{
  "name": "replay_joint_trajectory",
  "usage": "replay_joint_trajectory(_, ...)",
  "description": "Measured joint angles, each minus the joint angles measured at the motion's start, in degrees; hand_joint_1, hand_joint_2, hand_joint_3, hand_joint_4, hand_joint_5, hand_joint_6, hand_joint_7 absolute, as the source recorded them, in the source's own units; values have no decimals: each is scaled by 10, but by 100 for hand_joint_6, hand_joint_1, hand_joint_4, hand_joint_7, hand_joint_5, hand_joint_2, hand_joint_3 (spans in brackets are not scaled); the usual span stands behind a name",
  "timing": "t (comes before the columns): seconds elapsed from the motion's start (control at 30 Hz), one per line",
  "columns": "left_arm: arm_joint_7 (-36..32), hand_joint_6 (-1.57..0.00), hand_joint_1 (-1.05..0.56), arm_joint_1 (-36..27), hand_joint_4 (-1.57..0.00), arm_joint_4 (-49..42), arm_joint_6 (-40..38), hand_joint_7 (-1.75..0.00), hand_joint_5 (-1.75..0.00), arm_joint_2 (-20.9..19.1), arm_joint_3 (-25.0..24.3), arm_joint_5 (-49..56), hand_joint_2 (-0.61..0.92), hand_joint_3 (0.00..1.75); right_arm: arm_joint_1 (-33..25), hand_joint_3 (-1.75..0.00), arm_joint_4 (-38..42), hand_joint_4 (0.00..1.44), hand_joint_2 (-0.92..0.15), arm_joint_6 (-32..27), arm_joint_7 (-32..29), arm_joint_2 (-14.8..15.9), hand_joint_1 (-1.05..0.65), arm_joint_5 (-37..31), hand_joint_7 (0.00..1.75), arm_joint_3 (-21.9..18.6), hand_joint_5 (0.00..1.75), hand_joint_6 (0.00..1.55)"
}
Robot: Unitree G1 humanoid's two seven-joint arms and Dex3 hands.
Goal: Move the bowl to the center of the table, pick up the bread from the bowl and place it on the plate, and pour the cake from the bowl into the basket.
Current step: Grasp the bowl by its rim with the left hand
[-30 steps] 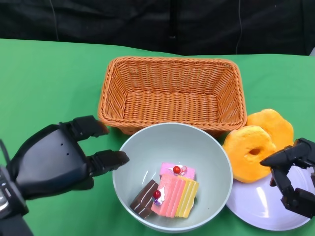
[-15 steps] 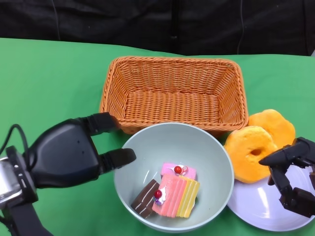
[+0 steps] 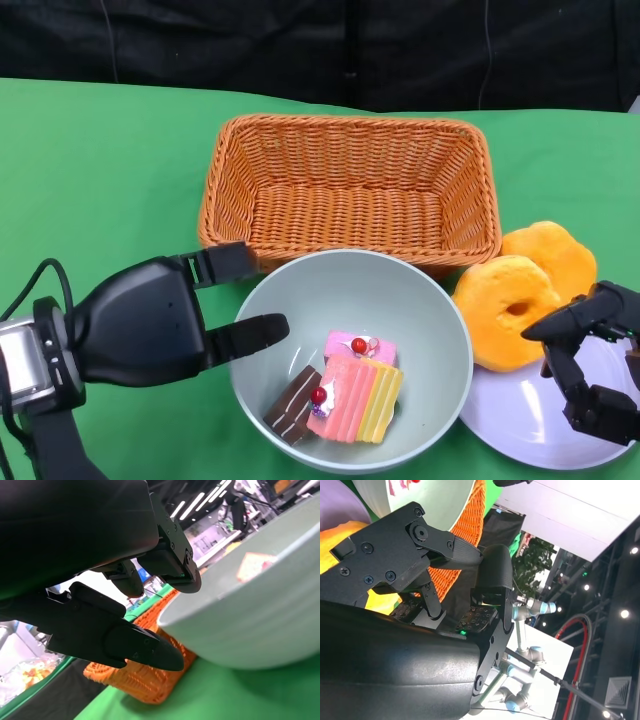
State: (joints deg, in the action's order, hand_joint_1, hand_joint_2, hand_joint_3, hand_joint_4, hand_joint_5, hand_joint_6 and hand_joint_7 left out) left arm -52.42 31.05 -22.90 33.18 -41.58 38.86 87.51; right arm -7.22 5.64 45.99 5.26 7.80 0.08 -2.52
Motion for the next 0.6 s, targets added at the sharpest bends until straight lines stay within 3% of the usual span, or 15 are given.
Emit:
replay_joint_trajectory(0.37,-65,-74,-51,50,-28,-77,-13,-7,-101,28,90,9,82,0,-3,-94,-4,88,-54,-9,1,-1,-20,0,112,0,147,93)
replay_joint_trajectory(0.6,-69,-77,-57,50,-36,-83,-16,-7,-93,33,104,-11,81,0,-3,-95,-5,88,-53,-9,1,-2,-19,-2,111,0,146,93)
